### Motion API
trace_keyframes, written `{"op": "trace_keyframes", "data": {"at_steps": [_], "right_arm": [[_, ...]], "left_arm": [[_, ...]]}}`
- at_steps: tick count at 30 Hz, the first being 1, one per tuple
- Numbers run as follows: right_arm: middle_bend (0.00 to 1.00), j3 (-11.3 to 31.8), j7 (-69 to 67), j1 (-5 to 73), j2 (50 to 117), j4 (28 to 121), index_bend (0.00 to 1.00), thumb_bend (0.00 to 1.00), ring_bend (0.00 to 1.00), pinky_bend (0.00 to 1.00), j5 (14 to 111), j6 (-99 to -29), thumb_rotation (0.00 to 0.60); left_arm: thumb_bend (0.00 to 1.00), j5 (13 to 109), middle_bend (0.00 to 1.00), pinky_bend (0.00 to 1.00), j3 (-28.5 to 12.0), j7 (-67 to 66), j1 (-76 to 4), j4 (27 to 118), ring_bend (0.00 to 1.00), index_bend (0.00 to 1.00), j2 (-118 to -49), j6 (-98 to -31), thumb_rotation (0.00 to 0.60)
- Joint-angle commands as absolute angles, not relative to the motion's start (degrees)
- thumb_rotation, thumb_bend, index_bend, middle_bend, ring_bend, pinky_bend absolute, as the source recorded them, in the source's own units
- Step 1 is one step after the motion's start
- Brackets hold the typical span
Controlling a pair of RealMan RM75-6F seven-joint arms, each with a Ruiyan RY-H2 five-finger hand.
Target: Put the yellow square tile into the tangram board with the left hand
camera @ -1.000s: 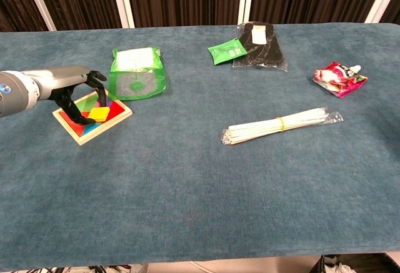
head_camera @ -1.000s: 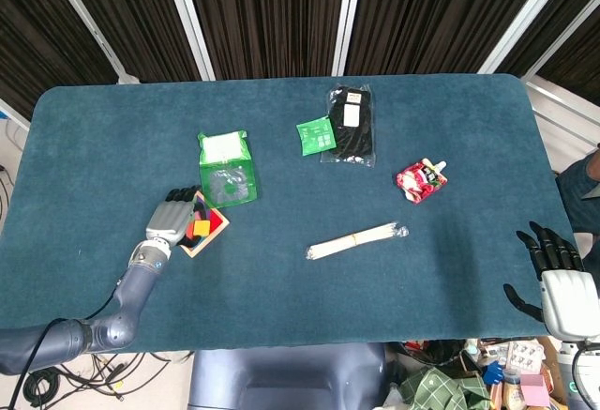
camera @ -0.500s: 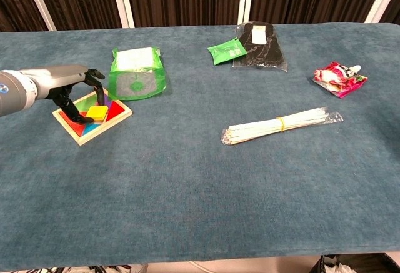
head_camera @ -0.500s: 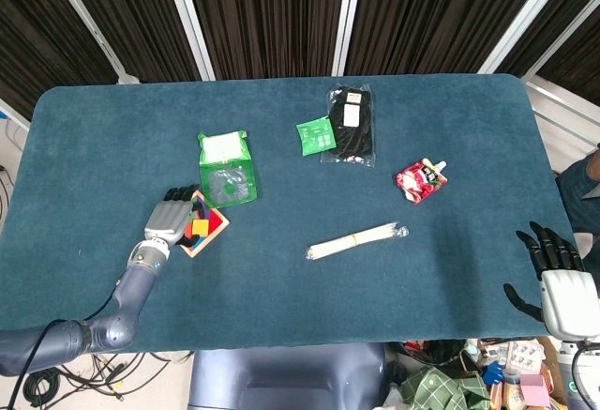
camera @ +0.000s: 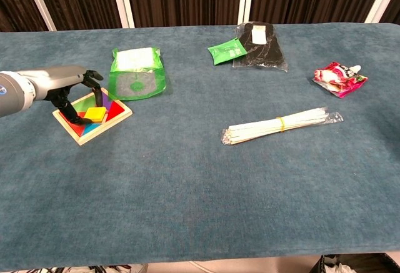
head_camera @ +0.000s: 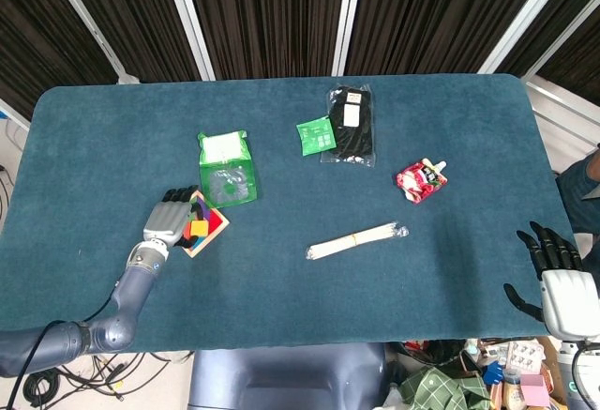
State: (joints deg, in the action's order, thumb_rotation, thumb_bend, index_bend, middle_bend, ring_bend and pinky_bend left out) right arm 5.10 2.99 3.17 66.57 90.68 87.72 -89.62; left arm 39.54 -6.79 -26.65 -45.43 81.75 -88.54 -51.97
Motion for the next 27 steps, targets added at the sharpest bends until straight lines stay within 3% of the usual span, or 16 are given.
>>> {"op": "trace_keyframes", "data": {"at_steps": [1,27], "right_arm": [[0.04,5.12,3.01,3.16,66.58,90.68,0.15,0.16,0.07,0.13,87.73,-89.67,0.6],[0.04,5.14,2.95,3.16,66.58,90.73,0.15,0.16,0.07,0.13,87.67,-89.64,0.6]], "left_arm": [[0.4,39.54,0.0,0.0,-6.75,-26.74,-45.44,81.75,0.0,0.44,-88.55,-51.91,0.6],[0.37,38.98,0.0,0.0,-6.85,-27.73,-45.59,81.8,0.0,0.4,-88.74,-51.93,0.6]]}}
